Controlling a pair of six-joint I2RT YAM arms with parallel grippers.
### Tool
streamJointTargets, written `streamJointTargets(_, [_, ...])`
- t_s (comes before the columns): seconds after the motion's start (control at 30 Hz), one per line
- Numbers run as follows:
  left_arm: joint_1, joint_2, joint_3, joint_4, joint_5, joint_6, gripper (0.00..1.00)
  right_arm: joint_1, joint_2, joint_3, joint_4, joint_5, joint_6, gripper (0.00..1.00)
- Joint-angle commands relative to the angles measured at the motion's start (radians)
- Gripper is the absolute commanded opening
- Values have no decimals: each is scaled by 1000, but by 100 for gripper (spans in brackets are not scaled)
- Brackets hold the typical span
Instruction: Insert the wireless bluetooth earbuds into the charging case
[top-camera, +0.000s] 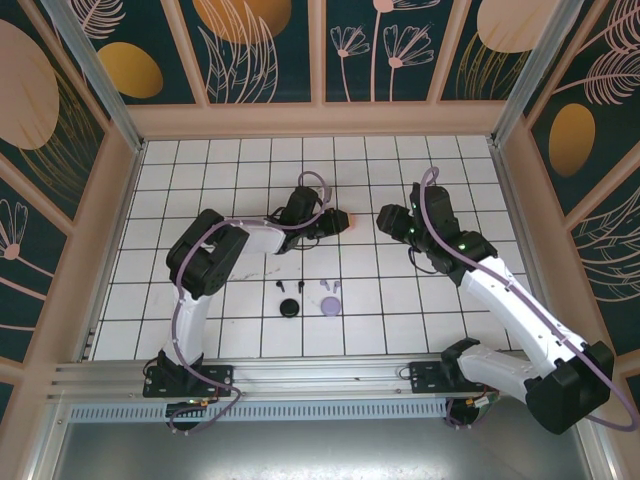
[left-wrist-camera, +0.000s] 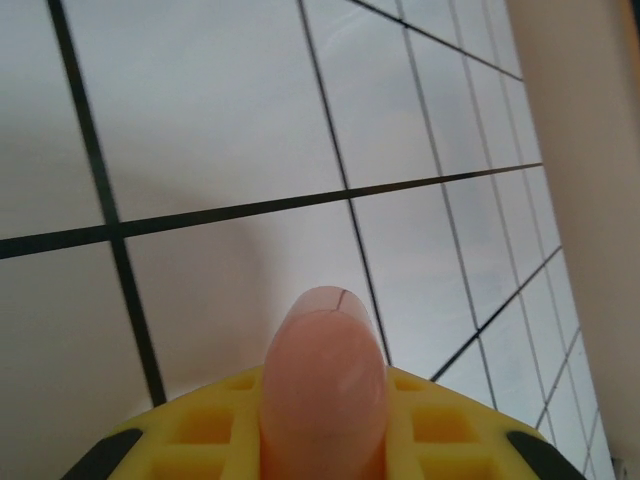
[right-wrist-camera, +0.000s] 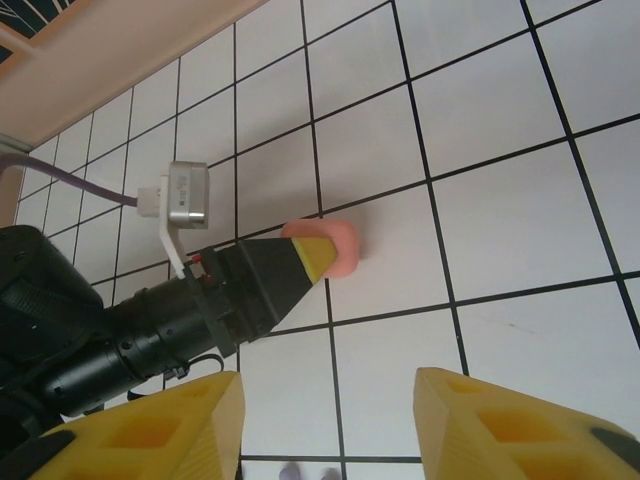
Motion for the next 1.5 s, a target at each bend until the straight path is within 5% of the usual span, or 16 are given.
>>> streamJointTargets(0.0, [3, 36, 54, -121, -22, 5, 16, -2, -30, -14, 26, 13, 9, 51])
streamJointTargets(0.5, [2, -9, 124, -384, -212, 189, 35, 0, -48, 13, -8, 26, -9, 74])
streamJointTargets(0.97, [6, -134, 88, -465, -327, 316, 48, 6, -52, -1, -11, 15, 4, 77])
streamJointTargets(1.47, [13, -394, -5, -456, -561, 419, 48, 39, -48, -45, -11, -2, 18, 77])
